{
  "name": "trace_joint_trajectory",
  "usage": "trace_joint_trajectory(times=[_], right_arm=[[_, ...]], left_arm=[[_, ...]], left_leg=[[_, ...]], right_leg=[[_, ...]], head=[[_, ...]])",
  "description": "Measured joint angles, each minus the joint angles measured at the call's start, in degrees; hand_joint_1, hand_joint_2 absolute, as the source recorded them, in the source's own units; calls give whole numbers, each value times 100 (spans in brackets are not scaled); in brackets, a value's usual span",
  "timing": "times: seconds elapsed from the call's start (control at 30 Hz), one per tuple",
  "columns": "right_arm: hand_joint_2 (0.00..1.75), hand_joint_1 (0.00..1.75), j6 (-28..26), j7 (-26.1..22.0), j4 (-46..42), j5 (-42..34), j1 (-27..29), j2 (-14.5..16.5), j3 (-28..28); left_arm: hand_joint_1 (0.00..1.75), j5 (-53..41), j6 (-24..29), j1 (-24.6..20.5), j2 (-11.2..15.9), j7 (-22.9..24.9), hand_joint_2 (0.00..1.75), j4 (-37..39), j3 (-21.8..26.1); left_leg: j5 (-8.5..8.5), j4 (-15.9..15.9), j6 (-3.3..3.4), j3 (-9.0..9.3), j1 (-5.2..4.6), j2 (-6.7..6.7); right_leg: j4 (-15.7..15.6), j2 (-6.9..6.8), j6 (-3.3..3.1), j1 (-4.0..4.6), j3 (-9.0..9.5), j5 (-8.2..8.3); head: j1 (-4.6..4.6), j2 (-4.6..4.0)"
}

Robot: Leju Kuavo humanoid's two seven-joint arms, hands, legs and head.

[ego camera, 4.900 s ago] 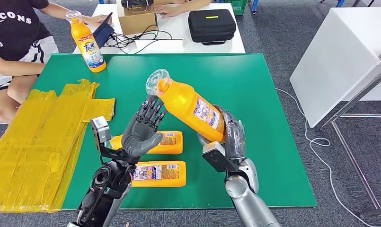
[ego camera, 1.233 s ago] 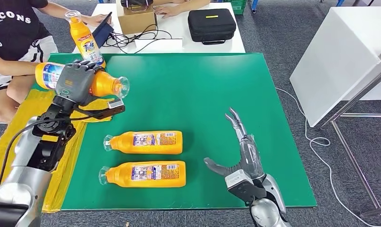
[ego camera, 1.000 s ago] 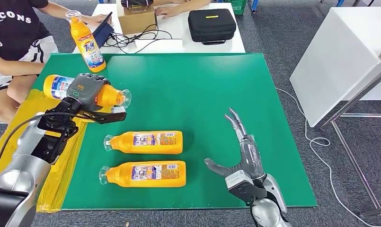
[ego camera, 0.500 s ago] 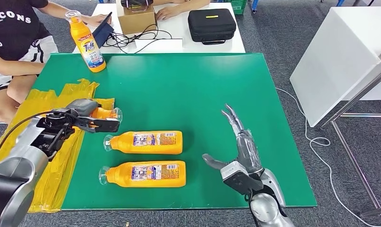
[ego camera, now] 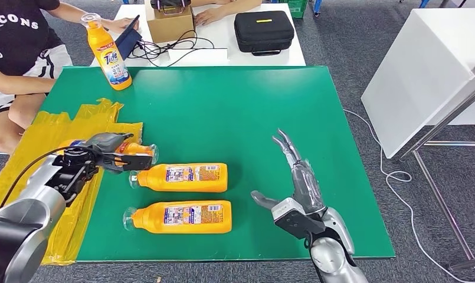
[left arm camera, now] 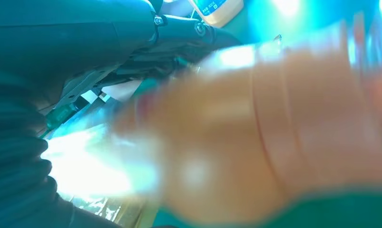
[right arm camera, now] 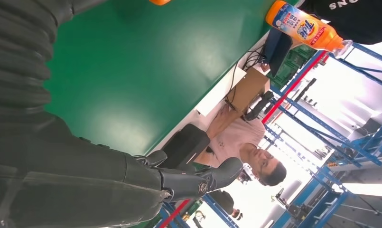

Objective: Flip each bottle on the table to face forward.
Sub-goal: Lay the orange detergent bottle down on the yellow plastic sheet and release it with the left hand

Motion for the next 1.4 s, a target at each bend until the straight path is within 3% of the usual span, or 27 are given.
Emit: trace_joint_trajectory(times=[0.27, 0.4, 0.6, 0.77, 1.03, 1.17, 1.27, 1.4], right_arm=[[175, 0, -16, -1, 62, 4, 19, -15, 0], [175, 0, -16, -1, 80, 22, 78, -41, 0], [175, 0, -11, 39, 82, 71, 145, -91, 0], [175, 0, -9, 57, 82, 91, 177, -123, 0], [175, 0, -8, 63, 82, 95, 195, -143, 0], [175, 0, 9, 95, 79, 145, 206, -143, 0], [175, 0, 40, 220, 52, 366, 244, -141, 1], [175, 0, 75, 520, 72, 1007, 204, -137, 37]], left_arm=[[0, 213, 465, 56, -19, -38, 175, 2, 48], [0, 582, 770, 73, -20, -330, 0, -118, 220], [0, 2014, 784, 322, 8, -1386, 0, -1053, 774], [0, 2269, 667, 537, 50, -1466, 0, -1835, 1098], [0, 2273, 661, 702, 68, -1474, 0, -2266, 1262], [0, 2640, 815, 793, 61, -1694, 175, -2457, 1363], [0, 3565, 786, 1023, -47, -2054, 175, -3018, 1647], [0, 5046, 127, 1489, -351, -2539, 175, -3968, 2099]], left_leg=[[0, 0, 0, 1, 0, 0], [0, 0, 0, 0, 0, -1], [0, 0, 0, -1, 0, -1], [-1, 0, 0, -1, 0, -2], [0, 0, 0, 0, 0, -2], [0, 0, 0, 0, 0, -2], [-1, 0, 0, -1, 0, 0], [-4, 0, 0, -4, -2, 0]], right_leg=[[0, 0, 0, 1, 0, 0], [0, 0, 0, 0, 0, 0], [0, 0, 0, -1, 1, 0], [-1, 0, 0, 0, 1, 0], [0, 0, 0, 1, 1, 0], [0, 0, 0, 0, 0, 0], [-1, 1, 0, -1, -1, -1], [-2, 2, 0, -1, -1, -2]], head=[[0, 0], [1, 0], [-1, 0], [-1, 0], [-1, 0], [0, 0], [0, 0], [-1, 0]])
